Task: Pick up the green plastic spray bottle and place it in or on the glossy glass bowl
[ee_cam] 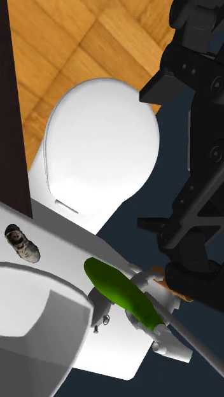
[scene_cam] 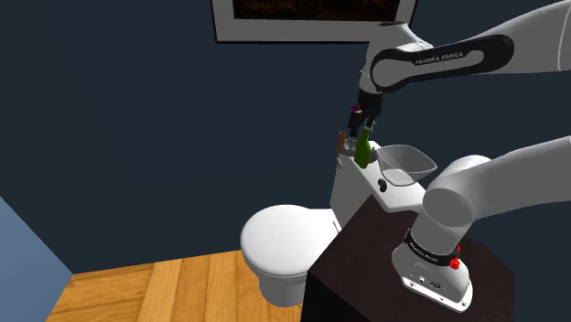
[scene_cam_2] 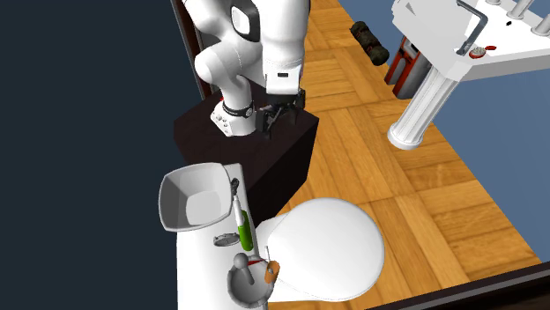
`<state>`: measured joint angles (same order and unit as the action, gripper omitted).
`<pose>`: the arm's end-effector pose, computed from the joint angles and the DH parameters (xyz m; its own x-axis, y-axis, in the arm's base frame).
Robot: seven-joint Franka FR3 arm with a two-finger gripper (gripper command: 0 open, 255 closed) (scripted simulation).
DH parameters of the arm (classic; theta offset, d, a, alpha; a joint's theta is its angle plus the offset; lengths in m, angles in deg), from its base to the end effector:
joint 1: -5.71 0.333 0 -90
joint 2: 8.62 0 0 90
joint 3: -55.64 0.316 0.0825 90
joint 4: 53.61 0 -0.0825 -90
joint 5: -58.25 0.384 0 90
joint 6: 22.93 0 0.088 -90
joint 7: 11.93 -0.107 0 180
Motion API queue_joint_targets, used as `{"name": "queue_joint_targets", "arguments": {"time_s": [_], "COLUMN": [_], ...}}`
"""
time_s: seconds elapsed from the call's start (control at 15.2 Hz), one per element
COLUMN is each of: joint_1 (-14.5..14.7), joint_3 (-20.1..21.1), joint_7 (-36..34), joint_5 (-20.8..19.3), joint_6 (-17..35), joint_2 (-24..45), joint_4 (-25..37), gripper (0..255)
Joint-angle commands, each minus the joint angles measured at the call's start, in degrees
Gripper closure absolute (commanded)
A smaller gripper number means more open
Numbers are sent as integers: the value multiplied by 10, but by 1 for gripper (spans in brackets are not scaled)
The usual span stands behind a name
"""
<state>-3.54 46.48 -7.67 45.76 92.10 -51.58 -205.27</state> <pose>0.3150 -0.1199 0.4758 0.9878 -0.1224 0.0963 -0.1324 -0.9857 0.1047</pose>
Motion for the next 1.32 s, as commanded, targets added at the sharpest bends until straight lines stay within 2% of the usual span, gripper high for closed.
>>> {"name": "queue_joint_targets", "arguments": {"time_s": [0.0,0.46,0.79,0.92,1.06,1.25], "joint_1": [-20,-85,-114,-113,-98,-66], "joint_3": [-18,-85,-141,-169,-204,-230], "joint_7": [-13,-48,-63,-61,-48,-29], "joint_5": [-12,-45,-45,-31,-3,25], "joint_6": [64,273,433,497,552,581], "joint_2": [15,93,184,227,266,301], "joint_4": [-22,-70,-80,-78,-74,-68], "gripper": [0,0,0,0,0,0]}}
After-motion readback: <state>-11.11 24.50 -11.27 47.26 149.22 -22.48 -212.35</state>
